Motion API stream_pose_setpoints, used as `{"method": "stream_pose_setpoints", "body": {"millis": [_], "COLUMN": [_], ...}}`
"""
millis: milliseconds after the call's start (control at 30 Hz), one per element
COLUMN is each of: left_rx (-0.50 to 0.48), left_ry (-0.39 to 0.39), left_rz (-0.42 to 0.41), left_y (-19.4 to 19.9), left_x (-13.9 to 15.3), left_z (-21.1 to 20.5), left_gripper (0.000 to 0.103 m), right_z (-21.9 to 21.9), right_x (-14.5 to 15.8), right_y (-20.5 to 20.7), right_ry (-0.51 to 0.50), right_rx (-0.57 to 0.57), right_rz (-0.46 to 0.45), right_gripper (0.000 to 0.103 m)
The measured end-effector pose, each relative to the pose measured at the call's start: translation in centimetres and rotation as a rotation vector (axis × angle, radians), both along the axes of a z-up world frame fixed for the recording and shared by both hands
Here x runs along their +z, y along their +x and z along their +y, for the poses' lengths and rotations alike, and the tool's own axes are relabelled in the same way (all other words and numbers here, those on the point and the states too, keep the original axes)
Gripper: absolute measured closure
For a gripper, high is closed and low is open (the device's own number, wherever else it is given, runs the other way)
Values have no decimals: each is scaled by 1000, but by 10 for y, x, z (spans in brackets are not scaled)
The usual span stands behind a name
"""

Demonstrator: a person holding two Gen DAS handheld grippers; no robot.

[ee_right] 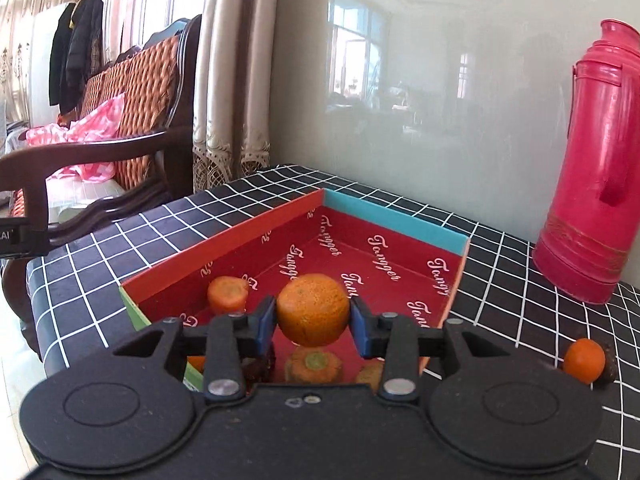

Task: Organize fruits
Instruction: 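Carry the orange with the right tool into the box and release, then reach the left tool to the last orange and grasp it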

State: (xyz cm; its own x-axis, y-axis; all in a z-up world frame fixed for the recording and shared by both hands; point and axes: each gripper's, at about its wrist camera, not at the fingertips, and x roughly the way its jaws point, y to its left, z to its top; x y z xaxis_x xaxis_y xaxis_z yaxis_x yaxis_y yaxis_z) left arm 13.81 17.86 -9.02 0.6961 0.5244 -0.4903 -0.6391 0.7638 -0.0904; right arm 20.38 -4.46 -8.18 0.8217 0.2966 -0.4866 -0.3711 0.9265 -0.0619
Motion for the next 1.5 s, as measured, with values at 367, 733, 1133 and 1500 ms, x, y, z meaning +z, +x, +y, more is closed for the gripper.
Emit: {"method": "stream_pose_setpoints", "body": {"millis": [367, 733, 1133, 1500], "left_rx": [-1, -84, -266, -460], "left_ry": [8, 66, 143, 220], "left_rz": [1, -15, -41, -78], "left_y": [1, 7, 21, 24], "left_x": [1, 8, 15, 15], "left_z": [-4, -44, -125, -200], "left_gripper": [3, 3, 3, 3], "right_z": [-42, -112, -182, -226], "right_x": [17, 22, 11, 3], "right_y": [-23, -55, -61, -71], "right_ry": [40, 9, -1, -22], "right_rx": [-94, -387, -667, -815], "right_rz": [-107, -269, -221, -169], "right_gripper": [27, 15, 7, 6]}}
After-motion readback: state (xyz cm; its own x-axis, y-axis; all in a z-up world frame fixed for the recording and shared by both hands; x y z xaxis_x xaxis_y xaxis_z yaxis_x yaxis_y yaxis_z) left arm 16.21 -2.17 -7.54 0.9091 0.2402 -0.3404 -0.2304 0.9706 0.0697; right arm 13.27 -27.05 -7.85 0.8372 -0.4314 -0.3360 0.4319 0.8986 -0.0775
